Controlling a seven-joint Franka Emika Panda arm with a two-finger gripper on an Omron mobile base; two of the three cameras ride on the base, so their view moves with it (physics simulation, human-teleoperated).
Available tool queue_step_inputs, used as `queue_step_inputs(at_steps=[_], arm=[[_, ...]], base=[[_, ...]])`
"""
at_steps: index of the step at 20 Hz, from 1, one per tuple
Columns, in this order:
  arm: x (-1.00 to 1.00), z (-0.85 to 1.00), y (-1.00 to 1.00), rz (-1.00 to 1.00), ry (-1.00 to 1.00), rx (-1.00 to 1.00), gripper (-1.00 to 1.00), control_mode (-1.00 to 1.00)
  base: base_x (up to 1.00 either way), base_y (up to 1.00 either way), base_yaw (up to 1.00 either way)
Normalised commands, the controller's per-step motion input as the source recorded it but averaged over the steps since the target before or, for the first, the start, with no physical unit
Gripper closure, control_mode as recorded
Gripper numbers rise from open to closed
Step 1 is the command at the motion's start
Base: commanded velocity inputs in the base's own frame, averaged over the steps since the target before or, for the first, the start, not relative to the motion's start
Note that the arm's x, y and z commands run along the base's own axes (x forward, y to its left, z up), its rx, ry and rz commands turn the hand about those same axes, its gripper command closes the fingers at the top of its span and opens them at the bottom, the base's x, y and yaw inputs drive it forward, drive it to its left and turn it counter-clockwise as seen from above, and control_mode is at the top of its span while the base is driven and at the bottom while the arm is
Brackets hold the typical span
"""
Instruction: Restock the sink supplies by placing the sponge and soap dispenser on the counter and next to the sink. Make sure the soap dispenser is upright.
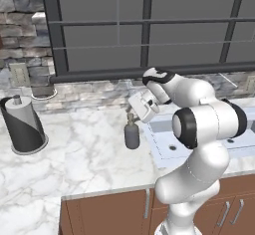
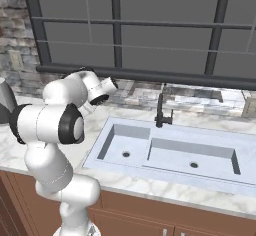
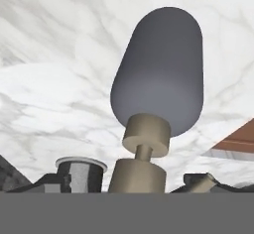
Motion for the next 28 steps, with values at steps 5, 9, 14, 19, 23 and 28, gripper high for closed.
queue_step_inputs(at_steps=[5, 9, 14, 19, 23, 28], arm=[[-0.01, -0.10, 0.02, 0.00, -0.08, 0.00, -1.00, -1.00], [-0.34, 0.00, 0.05, 0.00, -0.14, 0.00, -1.00, -1.00], [-0.62, 0.01, 0.11, 0.00, -0.16, 0.00, -1.00, -1.00], [-0.51, 0.15, 0.05, 0.00, -0.13, 0.00, -1.00, -1.00], [-0.16, 0.33, 0.01, 0.01, -0.16, -0.02, -1.00, -1.00], [-0.13, 0.38, 0.00, 0.01, -0.22, -0.04, -1.00, -1.00]], base=[[0.00, 0.00, 0.00], [0.00, 0.00, 0.00], [0.00, 0.00, 0.00], [0.00, 0.00, 0.00], [0.00, 0.00, 0.00], [0.00, 0.00, 0.00]])
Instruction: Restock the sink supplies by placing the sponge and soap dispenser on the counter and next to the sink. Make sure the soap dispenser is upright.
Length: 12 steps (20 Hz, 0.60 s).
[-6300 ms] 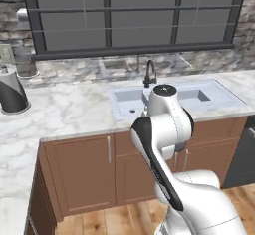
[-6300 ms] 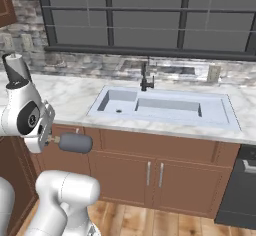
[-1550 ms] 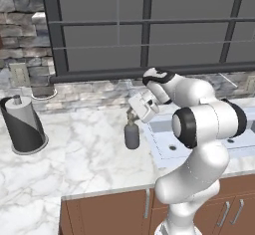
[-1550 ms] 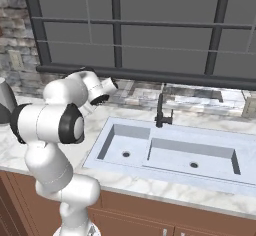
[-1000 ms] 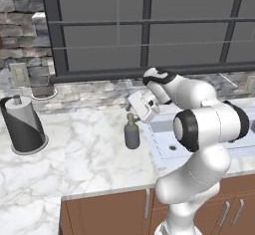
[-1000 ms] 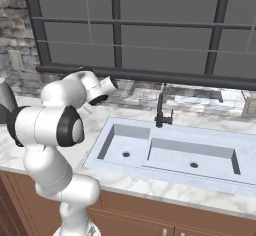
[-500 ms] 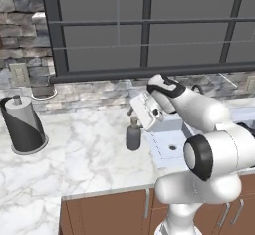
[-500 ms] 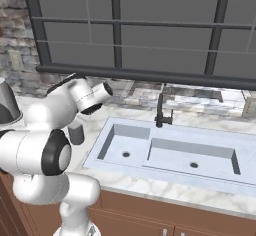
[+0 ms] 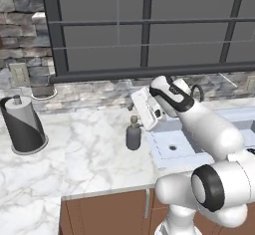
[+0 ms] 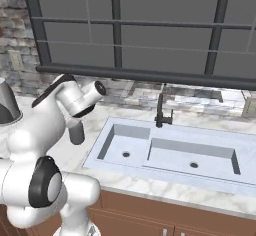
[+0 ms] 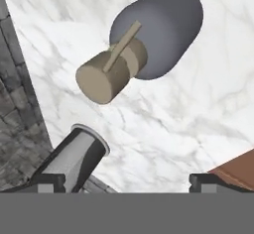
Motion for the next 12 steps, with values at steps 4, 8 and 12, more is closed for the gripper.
queue_step_inputs(at_steps=[4, 8, 12], arm=[[-0.76, 0.21, 0.02, 0.02, -0.29, -0.14, -1.00, -1.00], [-1.00, 0.03, 0.02, 0.08, -0.32, -0.27, -1.00, -1.00], [-0.99, 0.00, 0.00, 0.14, -0.35, -0.35, -1.00, -1.00]], base=[[0.00, 0.00, 0.00], [0.00, 0.00, 0.00], [0.00, 0.00, 0.00]])
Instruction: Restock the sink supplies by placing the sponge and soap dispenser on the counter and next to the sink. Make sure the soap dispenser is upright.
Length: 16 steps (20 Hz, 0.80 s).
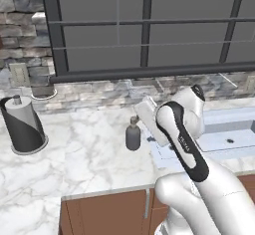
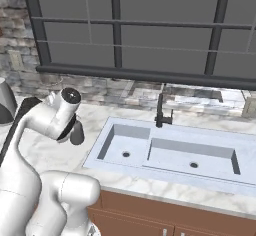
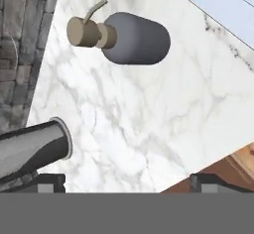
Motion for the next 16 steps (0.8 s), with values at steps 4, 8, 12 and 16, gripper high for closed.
queue_step_inputs(at_steps=[4, 8, 12, 16], arm=[[-1.00, 0.00, 0.00, 0.15, -0.38, -0.39, -1.00, -1.00], [-0.65, 0.00, -0.24, 0.13, -0.34, -0.37, -1.00, -1.00], [-0.02, 0.00, -0.52, 0.17, -0.30, -0.33, -1.00, -1.00], [0.00, -0.12, -0.73, 0.22, -0.24, -0.27, -1.00, -1.00]], base=[[0.00, 0.00, 0.00], [0.00, 0.00, 0.00], [0.00, 0.00, 0.00], [0.00, 0.00, 0.00]])
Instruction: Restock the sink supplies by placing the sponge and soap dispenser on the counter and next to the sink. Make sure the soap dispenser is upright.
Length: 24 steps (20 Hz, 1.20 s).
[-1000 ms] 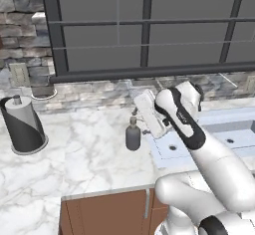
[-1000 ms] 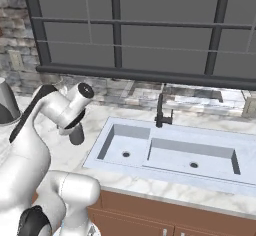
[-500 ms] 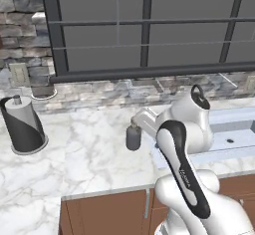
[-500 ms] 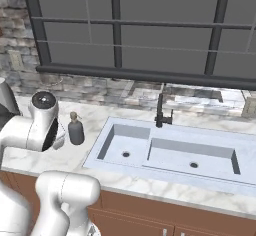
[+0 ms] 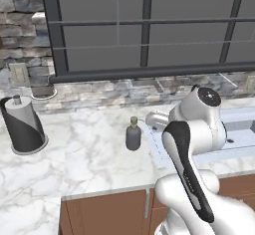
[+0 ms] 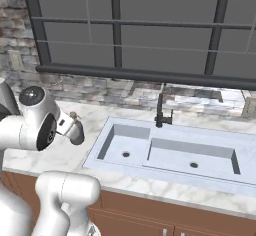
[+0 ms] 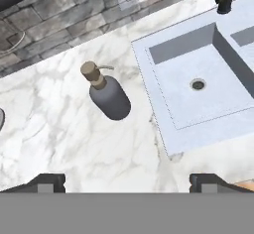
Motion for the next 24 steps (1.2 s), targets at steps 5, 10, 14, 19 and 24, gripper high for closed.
queue_step_inputs(at_steps=[5, 10, 14, 19, 24], arm=[[0.00, -0.27, -0.35, 0.15, -0.05, -0.02, -1.00, -1.00], [0.00, -0.36, 0.00, 0.09, 0.05, 0.00, -1.00, -1.00], [-0.30, -0.16, 0.00, 0.01, -0.05, 0.00, -1.00, 1.00], [0.00, 0.00, 0.00, 0.00, 0.00, 0.00, -1.00, 1.00], [0.00, 0.00, 0.00, 0.00, 0.00, 0.00, -1.00, 1.00]], base=[[0.00, 0.00, 0.00], [0.00, 0.00, 0.00], [-0.25, 0.00, -0.02], [-1.00, 0.00, -0.44], [-0.68, 0.00, -0.79]])
